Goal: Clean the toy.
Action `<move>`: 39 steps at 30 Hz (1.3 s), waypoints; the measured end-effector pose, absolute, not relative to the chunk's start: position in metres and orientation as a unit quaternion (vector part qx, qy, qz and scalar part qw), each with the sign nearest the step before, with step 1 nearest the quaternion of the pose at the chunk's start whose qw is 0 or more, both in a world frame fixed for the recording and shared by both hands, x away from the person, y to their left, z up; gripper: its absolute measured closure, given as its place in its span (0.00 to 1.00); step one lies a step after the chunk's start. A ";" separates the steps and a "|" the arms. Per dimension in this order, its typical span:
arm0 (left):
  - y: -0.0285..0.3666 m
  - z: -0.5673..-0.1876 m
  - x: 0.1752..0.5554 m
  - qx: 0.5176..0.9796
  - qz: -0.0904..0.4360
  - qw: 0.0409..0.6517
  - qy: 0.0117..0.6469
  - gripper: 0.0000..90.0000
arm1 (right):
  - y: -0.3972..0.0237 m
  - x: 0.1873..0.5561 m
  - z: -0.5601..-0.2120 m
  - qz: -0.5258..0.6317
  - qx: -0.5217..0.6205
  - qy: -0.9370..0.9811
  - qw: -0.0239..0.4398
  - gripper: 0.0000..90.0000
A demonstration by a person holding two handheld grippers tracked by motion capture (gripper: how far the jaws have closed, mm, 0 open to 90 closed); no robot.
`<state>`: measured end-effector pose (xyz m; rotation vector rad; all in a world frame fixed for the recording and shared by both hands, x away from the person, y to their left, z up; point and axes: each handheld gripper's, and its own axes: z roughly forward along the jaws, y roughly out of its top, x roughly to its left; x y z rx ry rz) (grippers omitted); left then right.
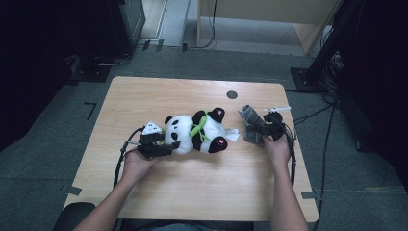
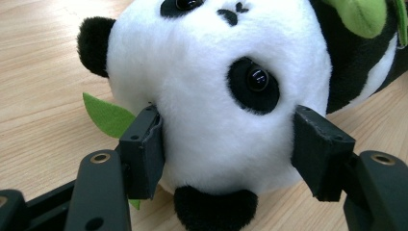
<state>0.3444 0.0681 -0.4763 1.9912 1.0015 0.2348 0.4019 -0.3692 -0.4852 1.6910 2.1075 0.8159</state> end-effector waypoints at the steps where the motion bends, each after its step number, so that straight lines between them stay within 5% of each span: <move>1: 0.068 -0.476 0.344 0.800 0.094 0.435 0.402 0.39 | -0.369 0.404 -0.488 0.286 0.591 0.737 0.157 0.83; 13: 0.068 -0.477 0.344 0.799 0.094 0.437 0.402 0.38 | -0.367 0.397 -0.507 0.314 0.588 0.722 0.186 0.77; 23: 0.068 -0.477 0.345 0.798 0.095 0.437 0.403 0.35 | -0.372 0.395 -0.499 0.339 0.602 0.699 0.185 0.47; 39: 0.069 -0.476 0.345 0.798 0.093 0.436 0.405 0.30 | -0.361 0.363 -0.463 0.390 0.586 0.682 0.198 0.31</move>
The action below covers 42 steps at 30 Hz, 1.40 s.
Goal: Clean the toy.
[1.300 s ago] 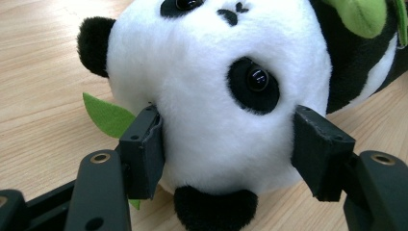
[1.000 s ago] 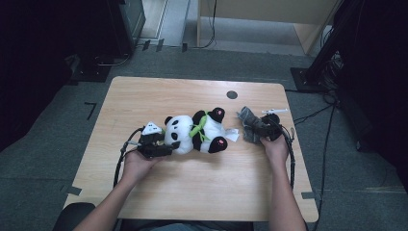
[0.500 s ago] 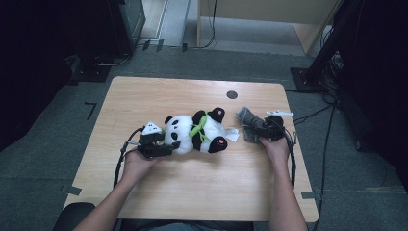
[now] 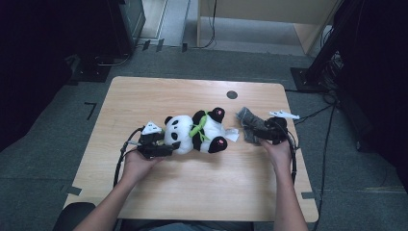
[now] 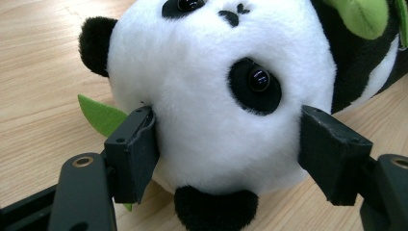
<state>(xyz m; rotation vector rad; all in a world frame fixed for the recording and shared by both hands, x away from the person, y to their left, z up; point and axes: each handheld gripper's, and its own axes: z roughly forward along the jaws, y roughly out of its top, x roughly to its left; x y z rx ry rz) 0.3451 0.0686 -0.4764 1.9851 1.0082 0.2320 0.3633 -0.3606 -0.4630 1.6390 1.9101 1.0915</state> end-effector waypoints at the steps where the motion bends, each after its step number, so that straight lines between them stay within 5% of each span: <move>1: 0.069 -0.476 0.345 0.798 0.093 0.436 0.405 0.30 | -0.359 0.362 -0.462 0.391 0.584 0.683 0.198 0.30; 42: 0.071 -0.477 0.348 0.797 0.085 0.446 0.399 0.27 | -0.253 0.303 -0.433 0.440 0.484 0.743 0.142 0.26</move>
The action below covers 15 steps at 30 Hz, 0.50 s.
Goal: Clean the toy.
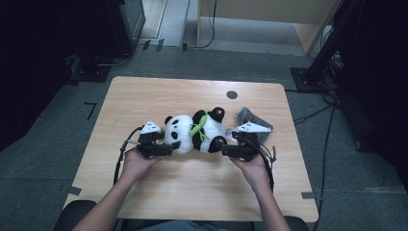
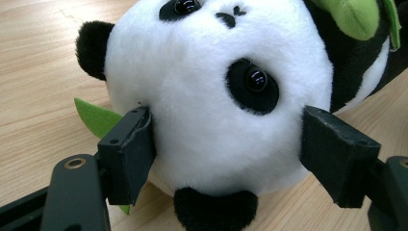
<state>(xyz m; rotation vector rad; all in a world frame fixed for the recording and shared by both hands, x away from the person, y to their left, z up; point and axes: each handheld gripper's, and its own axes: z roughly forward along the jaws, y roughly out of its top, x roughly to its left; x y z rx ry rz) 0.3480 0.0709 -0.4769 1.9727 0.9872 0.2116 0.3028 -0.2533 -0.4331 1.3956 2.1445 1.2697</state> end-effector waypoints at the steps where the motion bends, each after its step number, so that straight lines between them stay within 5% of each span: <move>1: 0.071 -0.477 0.348 0.796 0.085 0.446 0.399 0.27 | -0.251 0.303 -0.435 0.439 0.483 0.746 0.136 0.26; 15: 0.071 -0.477 0.350 0.789 0.082 0.454 0.405 0.26 | -0.222 0.323 -0.470 0.415 0.467 0.764 0.159 0.14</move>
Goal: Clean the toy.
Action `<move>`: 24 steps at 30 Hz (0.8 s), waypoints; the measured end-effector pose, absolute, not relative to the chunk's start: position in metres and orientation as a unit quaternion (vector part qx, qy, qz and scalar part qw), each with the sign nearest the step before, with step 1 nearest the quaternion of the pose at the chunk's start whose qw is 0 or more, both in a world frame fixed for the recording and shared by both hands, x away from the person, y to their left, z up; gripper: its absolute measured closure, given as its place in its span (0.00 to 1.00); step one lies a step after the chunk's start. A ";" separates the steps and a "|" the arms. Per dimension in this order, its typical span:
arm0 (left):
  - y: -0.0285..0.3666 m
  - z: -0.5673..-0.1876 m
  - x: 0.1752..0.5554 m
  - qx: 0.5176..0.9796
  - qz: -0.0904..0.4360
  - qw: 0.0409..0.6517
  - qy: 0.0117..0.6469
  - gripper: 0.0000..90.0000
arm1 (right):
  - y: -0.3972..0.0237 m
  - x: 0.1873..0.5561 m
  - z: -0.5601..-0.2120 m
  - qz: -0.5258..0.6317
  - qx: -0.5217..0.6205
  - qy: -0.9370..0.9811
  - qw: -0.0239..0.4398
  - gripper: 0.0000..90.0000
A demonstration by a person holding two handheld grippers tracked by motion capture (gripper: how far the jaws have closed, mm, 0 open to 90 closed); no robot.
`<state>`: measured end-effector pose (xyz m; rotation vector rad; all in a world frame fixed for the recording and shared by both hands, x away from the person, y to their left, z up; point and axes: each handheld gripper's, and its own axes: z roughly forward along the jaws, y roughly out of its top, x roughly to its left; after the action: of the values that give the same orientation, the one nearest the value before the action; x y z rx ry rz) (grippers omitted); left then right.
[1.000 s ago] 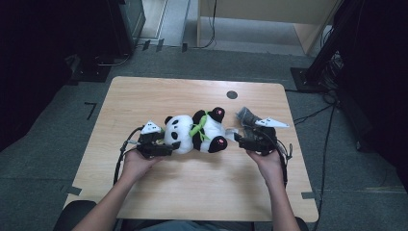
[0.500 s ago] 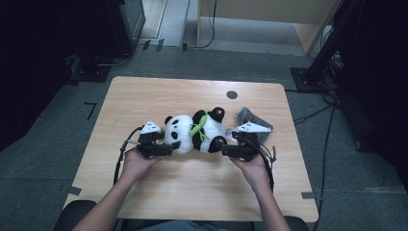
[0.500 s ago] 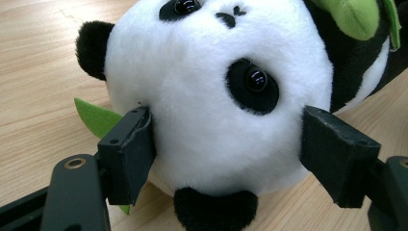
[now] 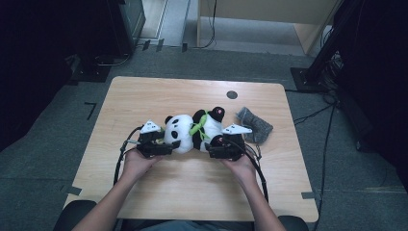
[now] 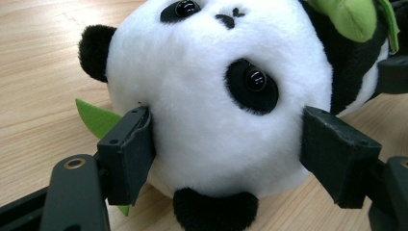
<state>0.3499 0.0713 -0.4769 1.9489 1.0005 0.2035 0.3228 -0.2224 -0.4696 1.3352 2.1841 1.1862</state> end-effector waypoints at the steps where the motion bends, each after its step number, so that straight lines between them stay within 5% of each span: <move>1: 0.071 -0.477 0.350 0.789 0.082 0.454 0.407 0.26 | -0.222 0.325 -0.471 0.420 0.469 0.761 0.157 0.13; 7: 0.071 -0.476 0.353 0.788 0.082 0.453 0.409 0.26 | -0.220 0.329 -0.478 0.441 0.453 0.758 0.164 0.13; 17: 0.071 -0.477 0.355 0.789 0.080 0.456 0.404 0.24 | -0.225 0.333 -0.472 0.433 0.448 0.767 0.153 0.51; 24: 0.079 -0.464 0.352 0.779 0.089 0.489 0.382 0.27 | -0.231 0.338 -0.452 0.431 0.469 0.757 0.144 0.56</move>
<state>0.3522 0.0794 -0.4645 1.8917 0.9292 0.2165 0.3381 -0.2310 -0.4522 1.3527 2.1821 1.2416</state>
